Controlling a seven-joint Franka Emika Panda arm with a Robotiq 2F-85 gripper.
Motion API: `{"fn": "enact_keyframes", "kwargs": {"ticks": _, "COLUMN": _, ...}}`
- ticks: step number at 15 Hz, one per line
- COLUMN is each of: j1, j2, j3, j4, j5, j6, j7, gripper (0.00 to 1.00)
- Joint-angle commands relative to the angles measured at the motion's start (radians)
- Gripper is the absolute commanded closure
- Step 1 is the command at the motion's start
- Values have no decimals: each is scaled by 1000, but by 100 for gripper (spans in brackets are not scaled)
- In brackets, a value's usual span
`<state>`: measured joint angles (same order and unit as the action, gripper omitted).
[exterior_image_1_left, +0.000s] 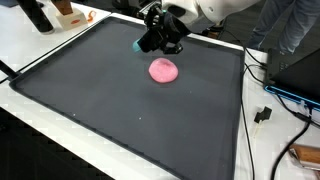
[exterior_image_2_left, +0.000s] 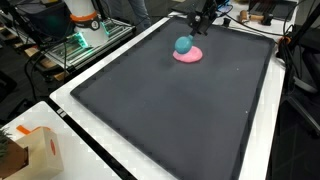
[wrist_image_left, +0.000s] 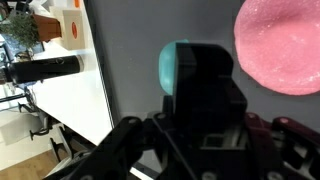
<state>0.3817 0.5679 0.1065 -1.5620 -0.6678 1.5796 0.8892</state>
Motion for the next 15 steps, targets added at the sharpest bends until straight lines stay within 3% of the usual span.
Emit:
{"fn": "enact_keyframes", "kwargs": {"ticks": 1, "j1": -20, "j2": -65, "j3": 7, "j4": -24, "j5": 49, "j6": 8, "j7": -68, "gripper": 75}}
{"fn": "enact_keyframes", "kwargs": {"ticks": 15, "j1": -110, "j2": -277, "j3": 11, "j4": -54, "j5": 397, "j6": 102, "j7": -385, "gripper": 75}}
